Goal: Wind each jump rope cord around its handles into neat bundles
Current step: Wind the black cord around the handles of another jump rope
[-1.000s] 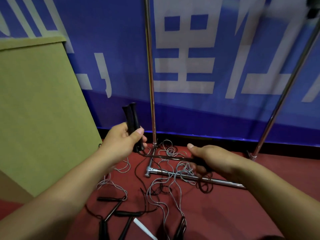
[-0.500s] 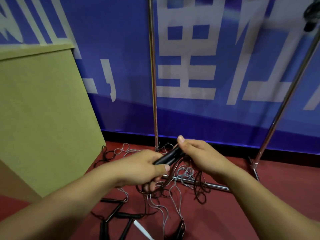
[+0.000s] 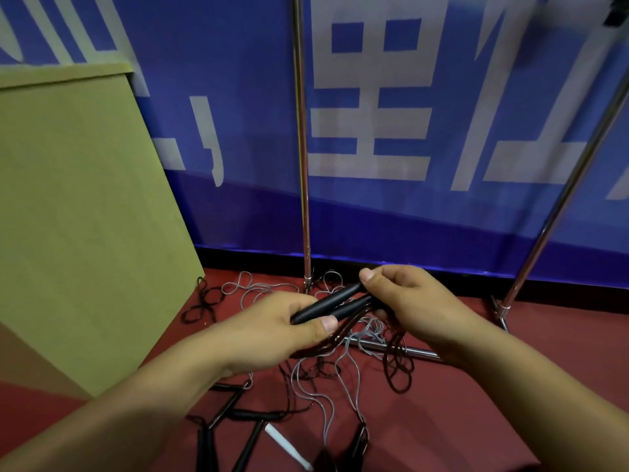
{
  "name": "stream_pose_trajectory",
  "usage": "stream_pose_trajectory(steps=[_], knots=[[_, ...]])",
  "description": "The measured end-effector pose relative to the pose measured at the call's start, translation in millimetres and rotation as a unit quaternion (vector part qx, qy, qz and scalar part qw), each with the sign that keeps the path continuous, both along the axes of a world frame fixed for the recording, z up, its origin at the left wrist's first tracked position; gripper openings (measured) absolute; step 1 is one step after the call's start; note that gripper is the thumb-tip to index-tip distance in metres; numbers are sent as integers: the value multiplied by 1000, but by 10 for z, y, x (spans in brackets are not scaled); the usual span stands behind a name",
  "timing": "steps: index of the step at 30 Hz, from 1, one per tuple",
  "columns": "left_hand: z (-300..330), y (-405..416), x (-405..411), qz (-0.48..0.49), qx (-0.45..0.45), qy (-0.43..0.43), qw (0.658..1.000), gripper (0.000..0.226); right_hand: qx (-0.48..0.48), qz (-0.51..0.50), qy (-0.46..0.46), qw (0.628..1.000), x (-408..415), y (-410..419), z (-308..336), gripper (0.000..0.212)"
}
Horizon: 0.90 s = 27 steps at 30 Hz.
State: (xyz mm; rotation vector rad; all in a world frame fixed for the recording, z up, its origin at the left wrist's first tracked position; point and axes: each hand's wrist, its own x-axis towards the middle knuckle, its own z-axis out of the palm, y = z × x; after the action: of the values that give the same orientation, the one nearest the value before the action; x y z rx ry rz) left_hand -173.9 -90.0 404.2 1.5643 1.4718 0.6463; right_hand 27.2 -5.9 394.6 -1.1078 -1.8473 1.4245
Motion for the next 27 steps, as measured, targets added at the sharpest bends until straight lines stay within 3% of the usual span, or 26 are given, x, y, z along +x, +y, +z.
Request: stream_pose_trajectory(steps=[5, 10, 16, 18, 20, 21, 24, 26, 27], knots=[[-107, -3, -37, 10, -56, -57, 997, 6, 6, 13, -41, 999, -56, -20, 4, 41], [-136, -55, -15, 7, -106, -103, 989, 15, 17, 33, -55, 998, -94, -43, 2, 38], [-230, -13, 42, -4, -90, -64, 994, 15, 14, 8, -41, 999, -43, -14, -31, 45], [-231, -5, 35, 4, -95, -66, 993, 14, 14, 24, -43, 999, 36, 36, -7, 36], [-206, -7, 12, 14, -93, -43, 995, 12, 0, 56, -44, 997, 132, 86, 43, 10], [-198, -7, -4, 12, -86, -23, 996, 11, -5, 76, -50, 996, 188, 110, 63, 10], [-161, -12, -44, 6, -68, 27, 997, 8, 83, 94, -159, 979, 315, 137, 127, 15], [-142, -8, -50, 1, -54, 51, 997, 9, 203, 75, -276, 936, 344, 139, 167, 3], [-135, -4, -42, -1, -46, 56, 997, 10, 242, 60, -312, 917, 358, 139, 178, 8]])
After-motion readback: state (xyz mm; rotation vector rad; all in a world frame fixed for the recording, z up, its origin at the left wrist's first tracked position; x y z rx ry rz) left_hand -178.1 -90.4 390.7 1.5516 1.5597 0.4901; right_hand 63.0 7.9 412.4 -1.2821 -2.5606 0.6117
